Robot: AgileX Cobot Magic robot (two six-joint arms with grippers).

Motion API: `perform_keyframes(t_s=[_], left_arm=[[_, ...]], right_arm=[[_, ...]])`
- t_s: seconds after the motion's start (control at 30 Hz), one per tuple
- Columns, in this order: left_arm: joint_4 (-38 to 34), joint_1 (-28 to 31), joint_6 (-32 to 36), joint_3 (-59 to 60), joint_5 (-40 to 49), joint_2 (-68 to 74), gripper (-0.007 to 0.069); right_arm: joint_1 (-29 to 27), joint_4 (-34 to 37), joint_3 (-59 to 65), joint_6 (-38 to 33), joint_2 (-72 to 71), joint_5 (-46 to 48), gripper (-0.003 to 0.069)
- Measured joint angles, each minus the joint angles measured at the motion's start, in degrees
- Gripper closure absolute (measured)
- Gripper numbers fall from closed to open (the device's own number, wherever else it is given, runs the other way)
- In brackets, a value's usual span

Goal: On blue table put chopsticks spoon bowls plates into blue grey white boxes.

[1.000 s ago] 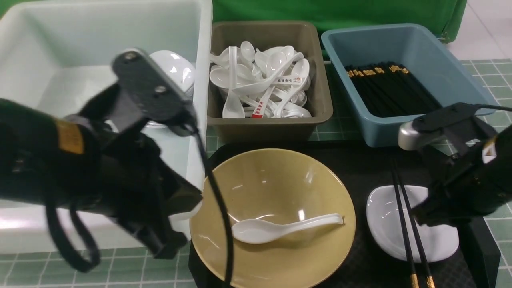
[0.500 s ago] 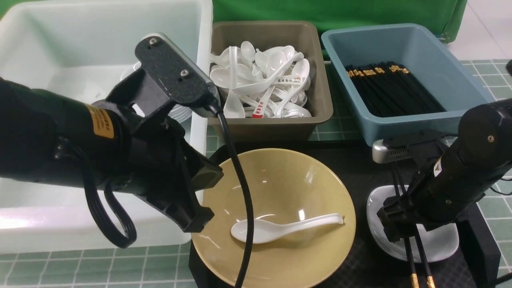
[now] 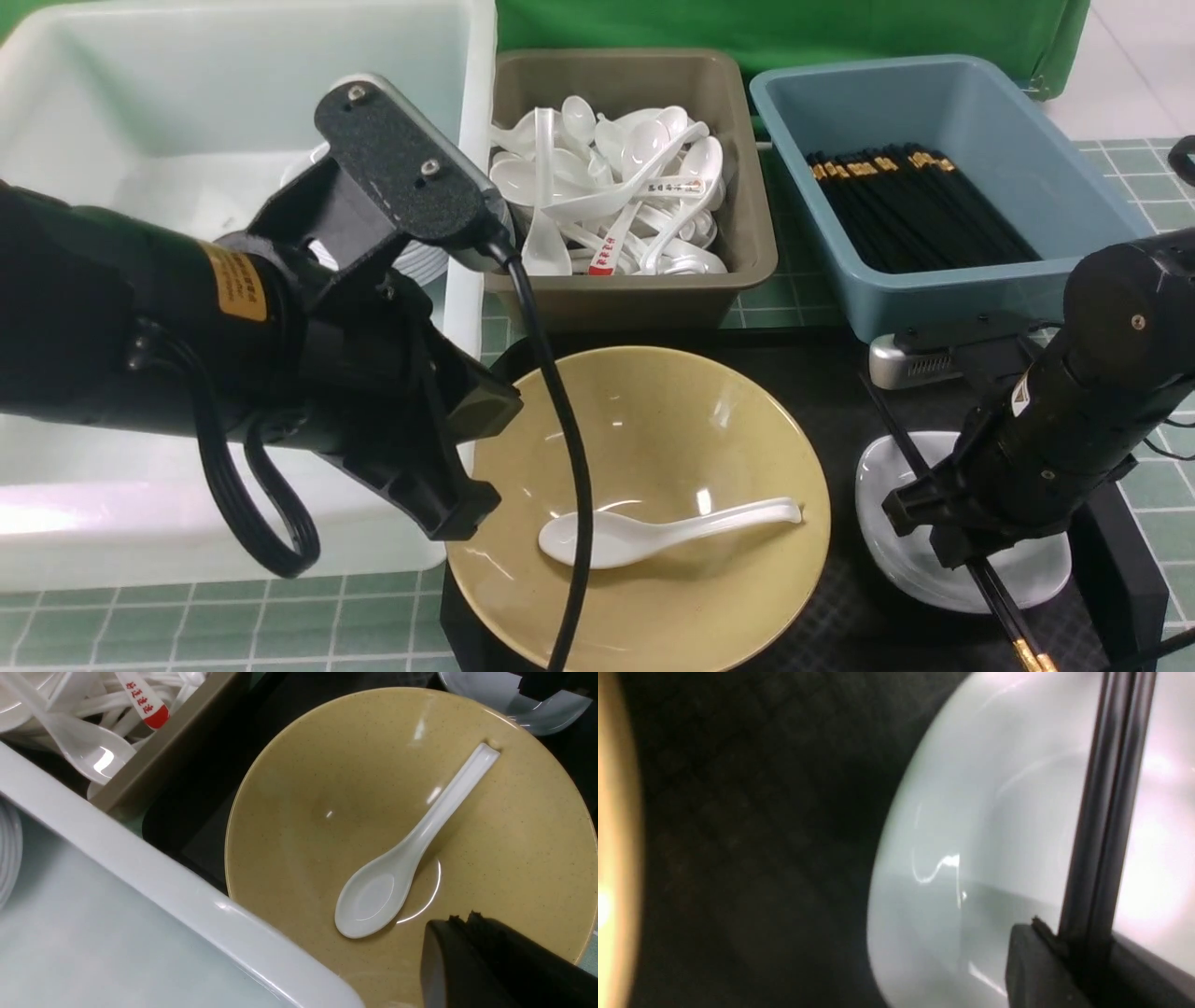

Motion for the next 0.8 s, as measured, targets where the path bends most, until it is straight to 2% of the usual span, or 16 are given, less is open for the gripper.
perform_keyframes(t_s=[0.17,0.3,0.43,0.67,0.8], left_arm=[[0.0,0.0,-1.1,0.0,-1.0,0.0,0.0636],[-0.1,0.0,-4.7,-0.1,-7.9,2.1,0.0636],[-1.1,0.0,-6.0,-1.0,-16.4,7.1,0.0636],[-3.1,2.4,-6.0,-14.6,-19.3,18.1,0.0636],[-3.1,4.5,-6.1,-23.4,-19.3,23.2,0.0636]], right_arm=[[0.0,0.0,-1.5,-1.1,-5.7,3.2,0.0501],[0.0,-0.3,-8.5,-3.7,-9.2,7.8,0.0501],[0.0,-2.4,-17.7,-4.1,-8.6,8.4,0.0501],[-2.7,-4.2,-32.7,-4.5,-1.2,7.0,0.0501],[-7.1,-4.7,-42.7,-3.1,7.2,4.0,0.0501]])
